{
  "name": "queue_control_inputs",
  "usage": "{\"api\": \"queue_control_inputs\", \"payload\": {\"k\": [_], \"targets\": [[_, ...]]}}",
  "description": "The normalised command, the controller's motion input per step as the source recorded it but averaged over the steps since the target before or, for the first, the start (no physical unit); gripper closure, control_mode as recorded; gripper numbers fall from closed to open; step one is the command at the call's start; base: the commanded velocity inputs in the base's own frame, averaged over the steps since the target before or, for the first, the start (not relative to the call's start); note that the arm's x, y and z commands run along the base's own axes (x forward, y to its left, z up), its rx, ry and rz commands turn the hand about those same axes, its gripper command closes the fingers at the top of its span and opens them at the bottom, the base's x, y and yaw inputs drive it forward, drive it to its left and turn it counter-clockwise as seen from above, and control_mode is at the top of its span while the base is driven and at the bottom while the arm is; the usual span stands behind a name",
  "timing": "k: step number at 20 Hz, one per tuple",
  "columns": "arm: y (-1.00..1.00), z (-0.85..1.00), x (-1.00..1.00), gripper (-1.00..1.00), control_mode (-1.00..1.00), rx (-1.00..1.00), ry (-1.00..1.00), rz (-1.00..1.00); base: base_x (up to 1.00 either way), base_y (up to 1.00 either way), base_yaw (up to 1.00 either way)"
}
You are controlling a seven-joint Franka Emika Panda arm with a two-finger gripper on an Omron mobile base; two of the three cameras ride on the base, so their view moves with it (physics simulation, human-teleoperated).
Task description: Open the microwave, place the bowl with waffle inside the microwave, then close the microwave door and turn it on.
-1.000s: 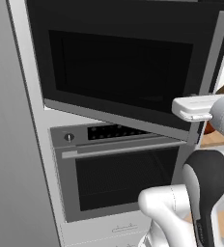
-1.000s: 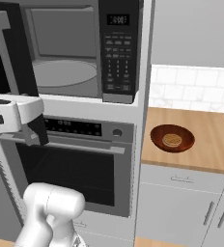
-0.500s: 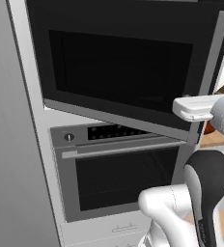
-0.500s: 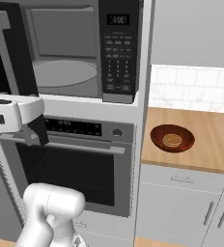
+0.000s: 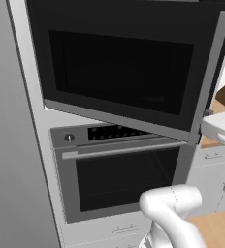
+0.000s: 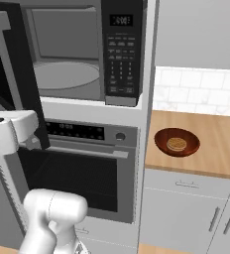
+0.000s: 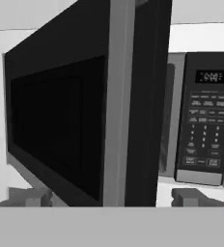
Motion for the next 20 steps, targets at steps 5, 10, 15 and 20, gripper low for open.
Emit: {"api": "queue_control_inputs", "payload": {"k": [5, 10, 15, 20], "targets": [[-0.68, 0.01, -0.10, -1.00, -1.00, 0.01, 0.00, 0.29, 0.00, 0.00, 0.00], [-0.60, 0.00, 0.66, -1.00, -1.00, 0.10, 0.00, 0.41, 0.00, 0.00, 0.00], [-0.23, 0.00, 0.76, -1.00, -1.00, 0.08, 0.00, 0.39, 0.00, 0.00, 0.00], [0.05, -0.02, 0.67, -1.00, -1.00, 0.06, 0.00, 0.32, 0.00, 0.00, 0.00]]}}
